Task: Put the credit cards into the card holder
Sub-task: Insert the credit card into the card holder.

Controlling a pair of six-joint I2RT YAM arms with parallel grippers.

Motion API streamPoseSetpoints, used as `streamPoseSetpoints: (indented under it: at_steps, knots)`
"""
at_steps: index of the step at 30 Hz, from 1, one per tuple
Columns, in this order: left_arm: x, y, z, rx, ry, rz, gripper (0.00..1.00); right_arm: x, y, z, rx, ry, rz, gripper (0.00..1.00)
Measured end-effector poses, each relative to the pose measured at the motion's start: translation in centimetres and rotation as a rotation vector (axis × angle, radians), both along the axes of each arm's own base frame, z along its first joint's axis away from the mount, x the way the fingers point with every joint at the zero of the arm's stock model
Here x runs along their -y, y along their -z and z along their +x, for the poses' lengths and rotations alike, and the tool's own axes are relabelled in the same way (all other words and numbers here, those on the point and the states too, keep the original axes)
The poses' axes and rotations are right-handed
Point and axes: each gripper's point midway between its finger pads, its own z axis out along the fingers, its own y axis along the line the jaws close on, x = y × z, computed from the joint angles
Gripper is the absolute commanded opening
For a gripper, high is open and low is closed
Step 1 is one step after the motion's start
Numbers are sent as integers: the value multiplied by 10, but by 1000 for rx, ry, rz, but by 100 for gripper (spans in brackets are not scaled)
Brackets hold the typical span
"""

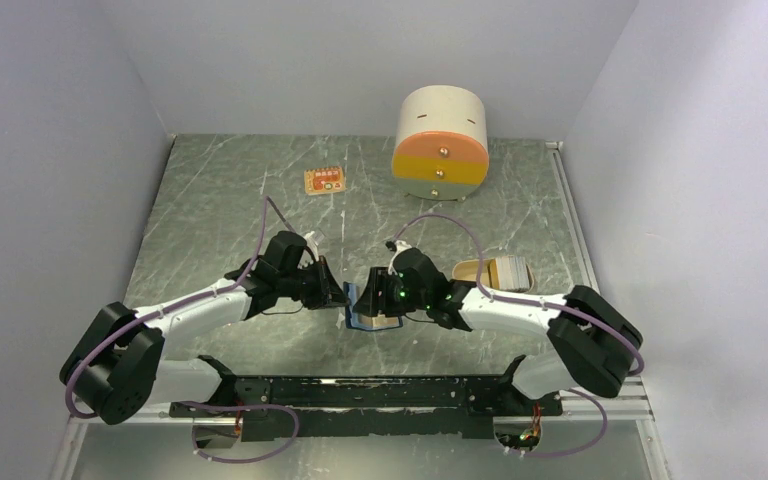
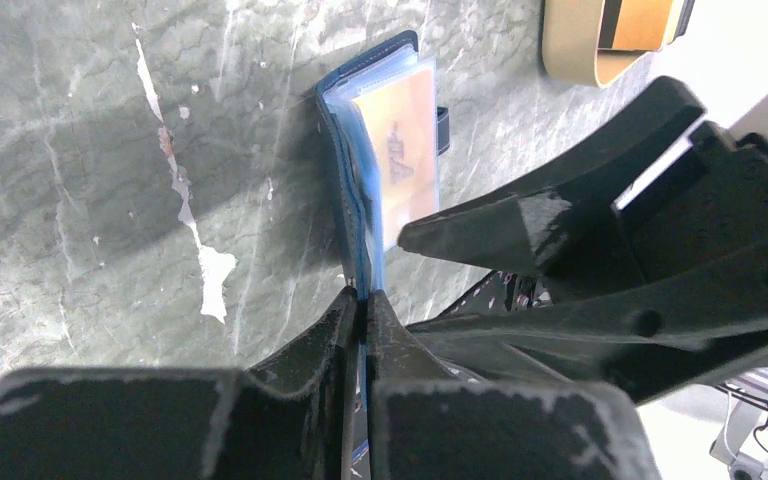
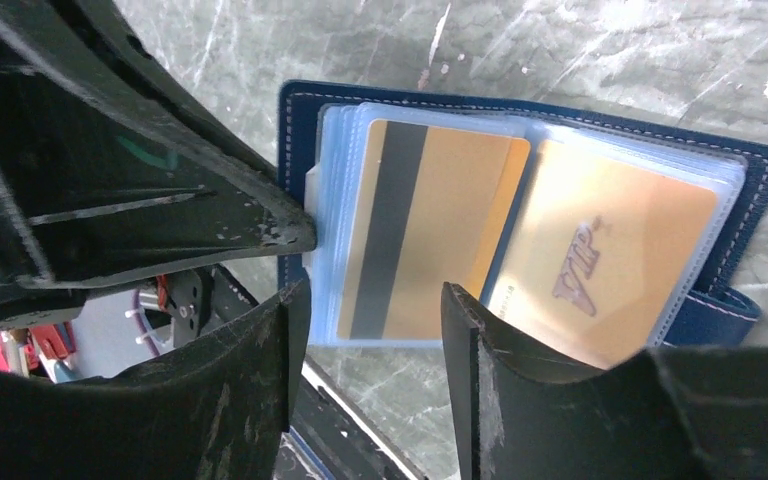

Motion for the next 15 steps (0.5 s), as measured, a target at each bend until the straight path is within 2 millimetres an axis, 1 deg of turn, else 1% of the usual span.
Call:
streamPoseSetpoints:
  at_steps: [1,3,5,7,10,15]
  knots:
    - [0,0,0,-1,1,2,11,1,-3,0,5,4,1,54]
    - [0,0,-1,-3,1,3,19,3,-11,3,20,13,15,54]
    - [0,1,-1,-4,2,2,22,4,-17,6,36,25,27,53]
    - [0,2,-1,-9,4,4,25,6,-20,9,46,36,31,49]
    - [1,5,-1,-18,9,4,29,11,-16,11,46,51,17,41]
    - [3,3,-1,-12,14,-7,30,24,-2,17,37,92,-20,38]
